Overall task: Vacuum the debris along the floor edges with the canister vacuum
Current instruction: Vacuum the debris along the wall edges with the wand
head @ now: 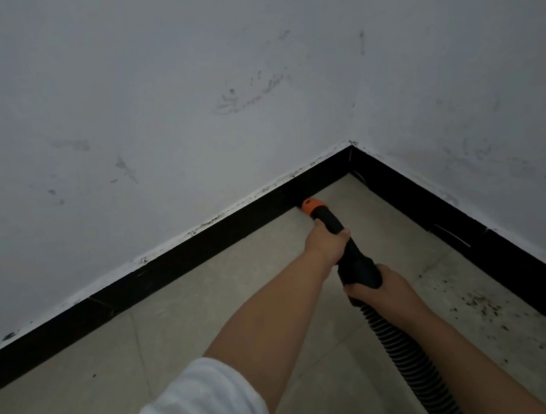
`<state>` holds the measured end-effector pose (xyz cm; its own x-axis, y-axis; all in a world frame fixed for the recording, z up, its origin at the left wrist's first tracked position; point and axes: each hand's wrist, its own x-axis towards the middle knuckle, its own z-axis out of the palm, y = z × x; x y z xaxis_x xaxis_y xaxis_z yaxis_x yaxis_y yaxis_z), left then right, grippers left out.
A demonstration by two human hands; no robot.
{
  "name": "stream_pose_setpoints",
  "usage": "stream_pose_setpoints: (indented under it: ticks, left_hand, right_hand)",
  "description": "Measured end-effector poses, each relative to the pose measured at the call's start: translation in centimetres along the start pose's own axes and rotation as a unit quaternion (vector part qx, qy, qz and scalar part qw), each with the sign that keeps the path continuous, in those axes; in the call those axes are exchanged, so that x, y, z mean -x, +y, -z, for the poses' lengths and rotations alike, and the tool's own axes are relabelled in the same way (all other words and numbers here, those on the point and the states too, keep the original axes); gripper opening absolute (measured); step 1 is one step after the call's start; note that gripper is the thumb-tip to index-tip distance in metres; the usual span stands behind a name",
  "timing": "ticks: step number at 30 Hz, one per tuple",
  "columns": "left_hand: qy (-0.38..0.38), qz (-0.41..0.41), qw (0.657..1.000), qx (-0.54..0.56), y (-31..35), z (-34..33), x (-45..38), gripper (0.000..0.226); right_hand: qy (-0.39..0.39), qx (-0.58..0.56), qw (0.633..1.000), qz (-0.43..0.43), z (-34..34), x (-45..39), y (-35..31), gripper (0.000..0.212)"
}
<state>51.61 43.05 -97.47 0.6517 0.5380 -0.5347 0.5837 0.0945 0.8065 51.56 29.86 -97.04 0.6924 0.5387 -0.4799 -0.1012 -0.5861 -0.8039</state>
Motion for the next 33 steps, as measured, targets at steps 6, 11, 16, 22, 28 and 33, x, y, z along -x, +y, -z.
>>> stream_pose_setpoints:
  ticks: [6,11,16,22,28,33]
  left_hand:
    - [0.063,0.05,0.991,0.104,-3.2,3.4,4.3,0.063]
    - [0.123,0.111,0.968,0.186,-7.1,9.2,9.7,0.064]
    - [0.208,0.121,0.949,0.205,-10.1,13.2,14.4,0.06]
    - [0.296,0.187,0.905,0.244,-13.5,17.7,17.7,0.068]
    - [0.324,0.181,0.897,0.239,-16.3,20.0,20.5,0.071]
    - [0.337,0.199,0.873,0.29,-16.9,19.8,22.6,0.075]
  right_hand:
    - [-0.099,0.066,0.992,0.03,-2.1,2.8,-0.6,0.021]
    - [-0.186,0.116,0.974,0.06,-7.3,6.2,-1.9,0.027]
    - [-0.252,0.13,0.956,0.07,-12.2,9.0,-3.0,0.027]
    - [-0.345,0.17,0.92,0.073,-17.1,10.8,-4.2,0.03]
    - [-0.378,0.191,0.902,0.09,-19.9,12.9,-5.5,0.016]
    - [-0.401,0.258,0.874,0.094,-19.8,14.4,-6.6,0.019]
